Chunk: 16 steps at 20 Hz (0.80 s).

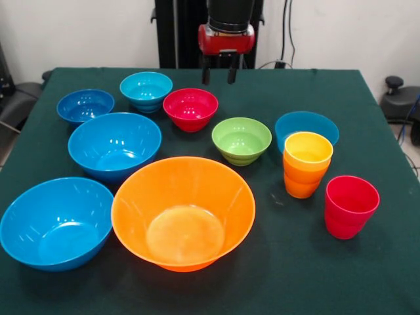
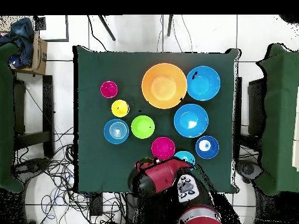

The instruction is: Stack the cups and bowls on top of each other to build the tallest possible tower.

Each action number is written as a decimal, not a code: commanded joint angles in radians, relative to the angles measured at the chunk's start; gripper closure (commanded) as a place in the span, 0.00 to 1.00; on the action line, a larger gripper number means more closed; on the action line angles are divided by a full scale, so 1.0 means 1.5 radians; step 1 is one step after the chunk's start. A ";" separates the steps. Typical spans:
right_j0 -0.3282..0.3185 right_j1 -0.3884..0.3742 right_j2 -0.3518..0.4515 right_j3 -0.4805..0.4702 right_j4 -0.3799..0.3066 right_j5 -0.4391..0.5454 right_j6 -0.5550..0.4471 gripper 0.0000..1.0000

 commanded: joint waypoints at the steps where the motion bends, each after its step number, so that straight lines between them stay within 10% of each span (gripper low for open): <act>1: -0.003 -0.006 0.046 0.006 -0.062 0.036 -0.033 0.00; 6: -0.062 -0.042 0.068 0.005 -0.091 0.089 -0.102 0.00; 16: -0.070 0.038 0.046 -0.093 -0.200 0.056 -0.078 0.00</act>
